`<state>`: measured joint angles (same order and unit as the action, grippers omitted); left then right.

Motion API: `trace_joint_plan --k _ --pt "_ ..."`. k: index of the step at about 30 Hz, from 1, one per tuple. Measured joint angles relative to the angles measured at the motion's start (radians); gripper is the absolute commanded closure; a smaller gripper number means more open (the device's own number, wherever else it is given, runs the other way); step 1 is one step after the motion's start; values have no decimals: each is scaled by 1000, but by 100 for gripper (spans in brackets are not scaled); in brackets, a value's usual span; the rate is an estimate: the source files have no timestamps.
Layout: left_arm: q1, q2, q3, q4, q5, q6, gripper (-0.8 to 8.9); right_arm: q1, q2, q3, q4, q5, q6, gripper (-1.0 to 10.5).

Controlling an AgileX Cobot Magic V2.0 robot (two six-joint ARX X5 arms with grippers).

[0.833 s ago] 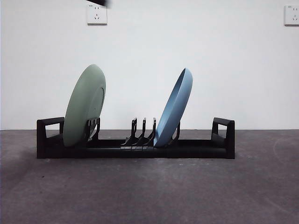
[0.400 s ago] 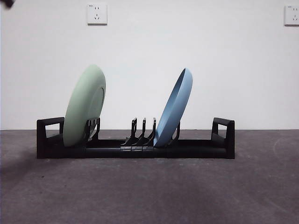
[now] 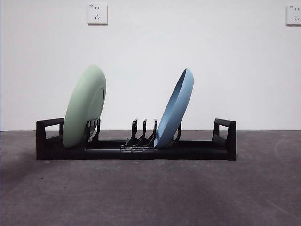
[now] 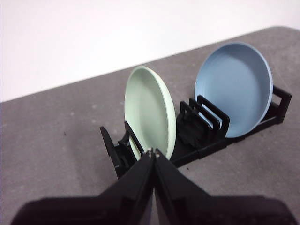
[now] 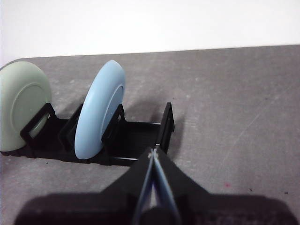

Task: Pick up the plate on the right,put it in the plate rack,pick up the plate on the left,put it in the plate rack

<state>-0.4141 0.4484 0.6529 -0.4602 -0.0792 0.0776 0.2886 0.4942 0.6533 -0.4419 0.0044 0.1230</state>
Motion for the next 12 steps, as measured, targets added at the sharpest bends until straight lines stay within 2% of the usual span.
trace_joint_plan --k 12 --pt "2 15 0 -58 -2 9 816 0 -1 0 1 3 9 946"
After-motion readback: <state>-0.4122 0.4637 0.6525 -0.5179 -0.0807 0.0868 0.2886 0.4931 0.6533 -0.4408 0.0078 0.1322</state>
